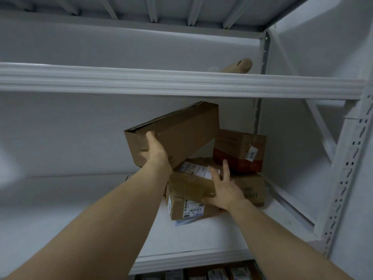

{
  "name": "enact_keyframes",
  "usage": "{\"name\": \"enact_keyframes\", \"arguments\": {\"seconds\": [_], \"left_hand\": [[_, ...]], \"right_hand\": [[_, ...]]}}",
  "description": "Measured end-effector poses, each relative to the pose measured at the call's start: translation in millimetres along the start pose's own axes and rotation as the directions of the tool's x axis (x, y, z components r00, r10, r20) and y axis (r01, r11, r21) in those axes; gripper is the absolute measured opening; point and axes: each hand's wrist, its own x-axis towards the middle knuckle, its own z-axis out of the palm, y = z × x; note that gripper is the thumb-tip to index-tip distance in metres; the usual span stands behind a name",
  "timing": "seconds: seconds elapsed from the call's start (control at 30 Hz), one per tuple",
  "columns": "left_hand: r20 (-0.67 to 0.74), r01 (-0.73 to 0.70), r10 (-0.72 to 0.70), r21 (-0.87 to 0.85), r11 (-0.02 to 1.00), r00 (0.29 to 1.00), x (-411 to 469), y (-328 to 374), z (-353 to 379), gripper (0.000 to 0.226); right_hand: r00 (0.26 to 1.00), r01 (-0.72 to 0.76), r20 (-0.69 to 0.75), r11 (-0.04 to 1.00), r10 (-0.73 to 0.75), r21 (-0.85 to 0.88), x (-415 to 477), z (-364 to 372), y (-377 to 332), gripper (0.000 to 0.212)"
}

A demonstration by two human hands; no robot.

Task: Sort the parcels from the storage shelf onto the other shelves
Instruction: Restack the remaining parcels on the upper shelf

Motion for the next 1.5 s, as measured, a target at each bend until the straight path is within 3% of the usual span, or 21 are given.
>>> {"name": "enact_keyframes", "arguments": {"seconds": [0.13,0.23,0.33,0.43,0.53,0.67,0.87,1.03,1.2,1.5], "left_hand": [[-0.006,0.003,-0.003,0.004,1.000,1.000,6.4,-1.5,1.6,0.117],[-0.027,0.007,-0.006,0.023,1.000,1.000,15.2,-1.2,2.7,0.116],[-0.054,-0.001,0.003,0.049,0.999,0.999,26.5,-3.6,5.5,0.114],[-0.064,0.002,0.003,0.073,0.997,0.998,32.1,-6.6,9.1,0.114],[-0.048,0.010,-0.006,0.080,0.997,0.999,24.6,-6.4,12.0,0.117],[-0.035,0.022,-0.019,0.084,0.996,0.999,22.2,-9.0,14.9,0.116],[-0.038,0.020,-0.017,0.084,0.996,0.999,22.7,-9.7,22.5,0.118],[-0.049,0.063,-0.056,0.141,0.988,0.997,52.6,-15.8,27.1,0.119],[-0.099,0.031,-0.023,0.084,0.996,0.995,37.7,-9.1,24.5,0.118],[-0.240,-0.045,0.047,0.013,0.999,0.970,26.4,3.6,4.1,0.123]], "right_hand": [[0.998,0.048,-0.046,0.998,-0.046,0.040,10.0,6.3,-4.4,0.076],[0.995,0.063,-0.086,0.994,-0.055,0.092,19.7,6.2,-1.2,0.069],[0.995,-0.025,-0.095,0.998,0.030,0.058,25.9,5.3,-0.9,0.068],[0.980,-0.084,-0.189,0.985,0.055,-0.152,28.0,0.8,-6.8,0.072],[0.964,0.008,-0.257,0.970,-0.072,-0.243,30.1,-3.7,-8.0,0.075],[0.973,0.155,-0.152,0.980,-0.173,-0.122,30.4,2.3,-9.6,0.073],[0.987,0.033,-0.156,0.999,-0.032,0.000,42.0,4.0,-4.9,0.054],[0.988,-0.051,-0.145,0.999,0.048,-0.017,42.3,-0.2,-13.4,0.082],[0.964,-0.261,0.040,0.903,0.263,0.341,49.8,-9.8,-34.4,0.125],[0.930,-0.356,0.161,0.919,0.331,0.171,66.9,-17.2,-60.2,0.133]]}}
